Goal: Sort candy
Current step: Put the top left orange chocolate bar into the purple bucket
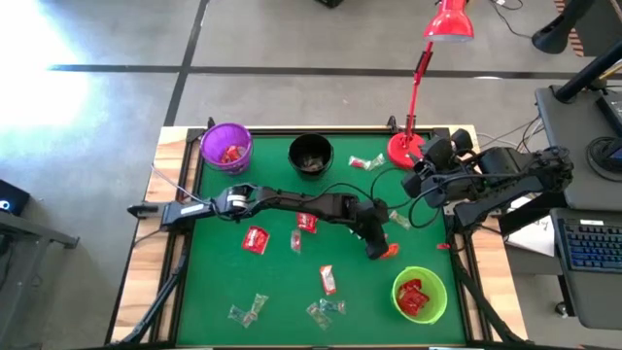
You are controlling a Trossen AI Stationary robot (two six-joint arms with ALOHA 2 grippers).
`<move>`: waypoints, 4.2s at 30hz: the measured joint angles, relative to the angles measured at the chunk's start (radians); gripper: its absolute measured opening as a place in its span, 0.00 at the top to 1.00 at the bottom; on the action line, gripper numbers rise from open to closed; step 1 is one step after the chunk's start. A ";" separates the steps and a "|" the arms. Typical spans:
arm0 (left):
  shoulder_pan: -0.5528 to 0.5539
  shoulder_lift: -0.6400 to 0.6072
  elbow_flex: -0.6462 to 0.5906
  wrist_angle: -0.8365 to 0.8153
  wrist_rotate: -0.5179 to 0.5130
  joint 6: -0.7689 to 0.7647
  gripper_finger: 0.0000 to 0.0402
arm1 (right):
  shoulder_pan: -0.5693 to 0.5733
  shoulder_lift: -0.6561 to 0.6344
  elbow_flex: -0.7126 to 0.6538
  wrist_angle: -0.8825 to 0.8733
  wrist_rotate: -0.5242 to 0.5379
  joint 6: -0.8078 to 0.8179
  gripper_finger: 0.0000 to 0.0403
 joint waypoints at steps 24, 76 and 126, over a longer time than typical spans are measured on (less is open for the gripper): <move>0.001 0.046 0.006 -0.021 -0.107 -0.029 0.62 | 0.000 0.000 0.000 -0.002 -0.004 -0.004 0.68; 0.130 -0.187 0.087 -0.444 -0.280 0.363 0.98 | 0.000 -0.003 -0.004 -0.037 0.008 -0.040 0.68; 0.320 -0.792 0.026 -1.042 -0.550 0.470 0.98 | -0.011 -0.002 -0.006 -0.023 0.134 -0.020 0.68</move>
